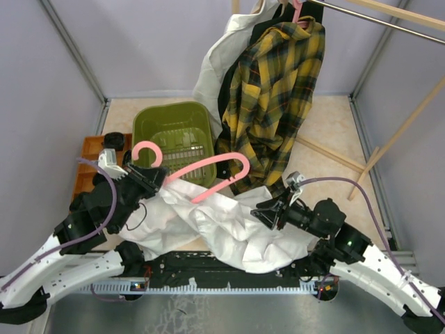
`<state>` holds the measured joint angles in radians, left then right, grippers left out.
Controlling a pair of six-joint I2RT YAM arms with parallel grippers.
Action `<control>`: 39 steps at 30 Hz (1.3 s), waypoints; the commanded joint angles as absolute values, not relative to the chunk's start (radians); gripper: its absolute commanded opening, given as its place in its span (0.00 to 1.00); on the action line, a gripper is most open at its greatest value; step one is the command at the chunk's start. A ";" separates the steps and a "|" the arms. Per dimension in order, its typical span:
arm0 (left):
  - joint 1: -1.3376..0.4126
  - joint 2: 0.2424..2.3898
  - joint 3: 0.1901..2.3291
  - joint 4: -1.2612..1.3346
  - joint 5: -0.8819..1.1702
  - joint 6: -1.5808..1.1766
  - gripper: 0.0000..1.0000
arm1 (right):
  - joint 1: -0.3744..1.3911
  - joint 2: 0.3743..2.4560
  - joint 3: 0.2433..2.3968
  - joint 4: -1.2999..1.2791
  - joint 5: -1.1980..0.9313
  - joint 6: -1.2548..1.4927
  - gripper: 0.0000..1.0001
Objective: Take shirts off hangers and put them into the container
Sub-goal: Remove the shirt from the hanger.
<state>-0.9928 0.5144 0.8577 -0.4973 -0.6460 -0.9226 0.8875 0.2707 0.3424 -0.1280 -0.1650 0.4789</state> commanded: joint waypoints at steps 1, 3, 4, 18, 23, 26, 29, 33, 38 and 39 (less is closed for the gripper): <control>-0.977 0.573 0.954 -0.501 -0.716 -0.837 0.00 | 0.884 0.260 0.516 -0.284 -0.077 0.372 0.42; -0.977 0.618 0.969 -0.520 -0.692 -0.813 0.00 | 0.885 0.264 0.572 -0.323 -0.084 0.328 0.53; -0.978 0.633 0.971 -0.518 -0.674 -0.801 0.00 | 0.885 0.271 0.597 -0.342 -0.098 0.304 0.63; -0.977 0.691 0.963 -0.406 -0.452 -0.605 0.00 | 0.885 0.561 0.799 -0.453 -0.166 0.127 0.86; -0.977 0.686 0.960 -0.411 -0.422 -0.578 0.00 | 0.885 0.573 0.787 -0.383 -0.194 0.148 0.81; -0.977 0.680 0.966 -0.429 -0.423 -0.574 0.00 | 0.885 0.548 0.793 -0.407 -0.154 0.133 0.77; -0.977 0.661 0.954 -0.424 -0.422 -0.558 0.00 | 0.885 0.526 0.791 -0.417 -0.193 0.140 0.71; -0.977 0.641 0.935 -0.393 -0.399 -0.532 0.00 | 0.886 0.545 0.807 -0.444 -0.269 0.184 0.67; -0.977 0.647 0.948 -0.405 -0.322 -0.504 0.00 | 0.877 0.573 0.811 -0.450 -0.320 0.187 0.65; -0.977 0.645 0.948 -0.403 -0.310 -0.503 0.00 | 0.861 0.570 0.807 -0.430 -0.355 0.187 0.65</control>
<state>-0.9798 0.6502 0.9363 -0.4446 -0.3828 -0.5442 0.8864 0.5594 0.7559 -0.4667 -0.2638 0.1795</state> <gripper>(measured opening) 0.225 0.648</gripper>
